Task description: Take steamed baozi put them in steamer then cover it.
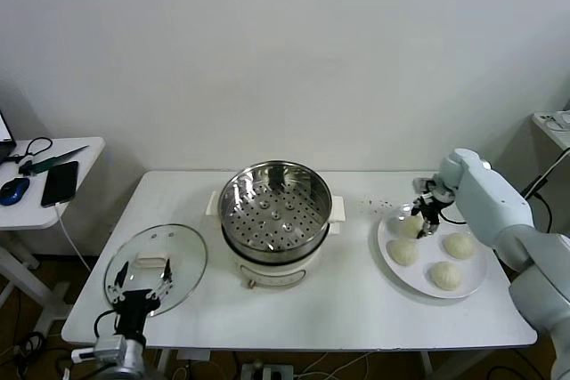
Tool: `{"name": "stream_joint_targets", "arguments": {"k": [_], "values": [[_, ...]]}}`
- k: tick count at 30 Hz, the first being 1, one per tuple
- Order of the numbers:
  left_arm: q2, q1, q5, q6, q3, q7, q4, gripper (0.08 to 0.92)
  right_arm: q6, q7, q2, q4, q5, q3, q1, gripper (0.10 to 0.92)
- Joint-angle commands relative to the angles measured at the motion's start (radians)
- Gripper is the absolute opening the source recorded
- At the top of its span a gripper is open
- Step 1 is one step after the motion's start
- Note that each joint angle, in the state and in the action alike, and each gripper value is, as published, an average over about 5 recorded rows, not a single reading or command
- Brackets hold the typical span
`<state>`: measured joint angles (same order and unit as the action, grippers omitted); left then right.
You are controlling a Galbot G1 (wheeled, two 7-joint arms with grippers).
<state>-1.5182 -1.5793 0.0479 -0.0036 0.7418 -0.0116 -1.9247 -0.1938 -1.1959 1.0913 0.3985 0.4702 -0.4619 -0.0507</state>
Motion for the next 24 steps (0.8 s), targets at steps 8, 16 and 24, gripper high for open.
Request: {"name": "stream_joint_targets", "arguments": {"k": [8, 16, 24], "values": [[0.004, -0.016, 0.018, -0.004, 0.011, 0.001, -0.007, 0.823, -0.081, -0.06, -0.078, 0.186, -0.182, -0.265, -0.18, 0.645], [0.004, -0.02, 0.021, -0.005, 0.008, 0.001, -0.007, 0.823, -0.186, -0.092, -0.052, 0.395, -0.329, -0.547, -0.442, 0.652], [0.002, -0.025, 0.021, -0.01, 0.0, 0.002, -0.007, 0.823, -0.294, -0.085, 0.107, 0.522, -0.34, -0.639, -0.572, 0.653]]}}
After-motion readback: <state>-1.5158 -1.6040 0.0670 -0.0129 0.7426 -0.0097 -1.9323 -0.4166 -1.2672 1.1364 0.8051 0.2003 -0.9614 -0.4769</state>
